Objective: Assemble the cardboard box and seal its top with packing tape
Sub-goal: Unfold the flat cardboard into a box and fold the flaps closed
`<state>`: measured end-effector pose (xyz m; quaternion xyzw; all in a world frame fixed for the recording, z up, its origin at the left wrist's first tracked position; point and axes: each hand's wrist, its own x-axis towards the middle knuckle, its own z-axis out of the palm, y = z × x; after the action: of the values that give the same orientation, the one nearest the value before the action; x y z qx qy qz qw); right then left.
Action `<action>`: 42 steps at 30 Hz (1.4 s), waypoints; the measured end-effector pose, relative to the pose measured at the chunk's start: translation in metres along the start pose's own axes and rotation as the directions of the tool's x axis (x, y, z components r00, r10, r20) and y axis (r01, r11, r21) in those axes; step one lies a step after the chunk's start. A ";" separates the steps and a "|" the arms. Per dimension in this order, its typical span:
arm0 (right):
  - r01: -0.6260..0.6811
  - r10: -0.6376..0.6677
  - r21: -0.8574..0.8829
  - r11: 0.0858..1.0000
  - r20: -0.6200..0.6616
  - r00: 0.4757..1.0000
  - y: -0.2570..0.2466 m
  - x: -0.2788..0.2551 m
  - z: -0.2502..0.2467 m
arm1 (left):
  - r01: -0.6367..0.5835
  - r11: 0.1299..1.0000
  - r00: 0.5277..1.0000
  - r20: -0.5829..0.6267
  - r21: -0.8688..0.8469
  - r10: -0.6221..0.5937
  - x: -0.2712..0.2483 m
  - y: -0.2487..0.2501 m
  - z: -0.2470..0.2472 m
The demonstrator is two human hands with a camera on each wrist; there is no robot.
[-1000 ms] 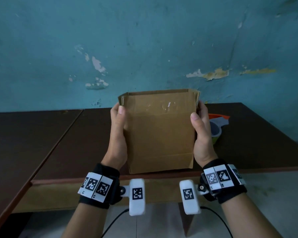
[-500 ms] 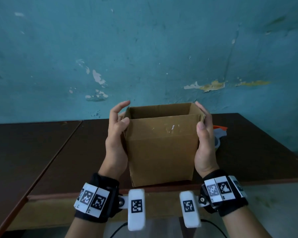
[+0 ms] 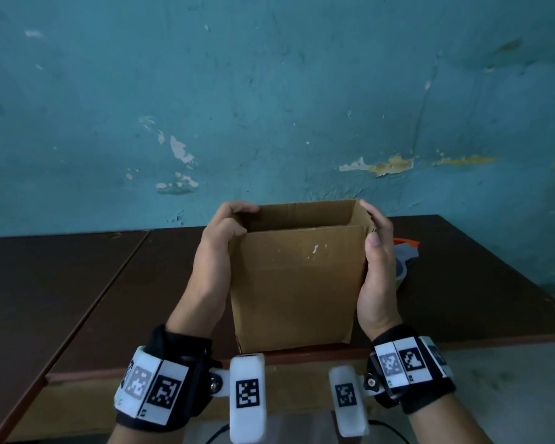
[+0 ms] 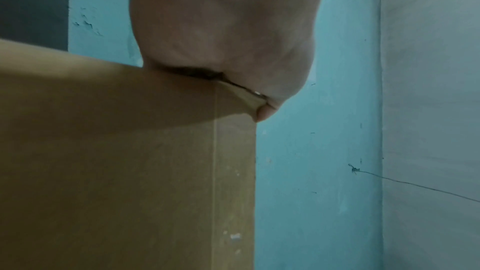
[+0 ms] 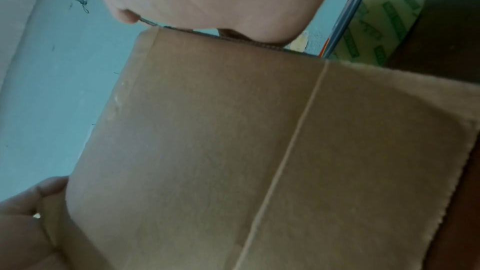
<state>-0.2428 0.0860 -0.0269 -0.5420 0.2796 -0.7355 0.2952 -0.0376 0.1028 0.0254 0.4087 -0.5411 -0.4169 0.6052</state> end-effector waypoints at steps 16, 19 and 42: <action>0.049 -0.048 -0.063 0.997 0.015 0.999 0.003 -0.001 0.000 | 0.052 0.993 0.994 0.106 -0.102 -0.041 -0.001 0.000 -0.002; 0.047 -0.046 -0.055 0.997 0.021 0.999 0.001 -0.001 0.002 | -0.003 0.986 1.000 0.028 -0.165 0.008 -0.002 0.002 0.005; 0.017 -0.019 0.040 0.999 0.042 0.999 0.005 -0.004 0.003 | 0.151 0.972 0.979 0.167 -0.180 -0.121 0.000 0.000 -0.003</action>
<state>-0.2380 0.0855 -0.0318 -0.5540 0.2537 -0.7319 0.3050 -0.0343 0.1031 0.0254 0.3512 -0.5144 -0.5381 0.5679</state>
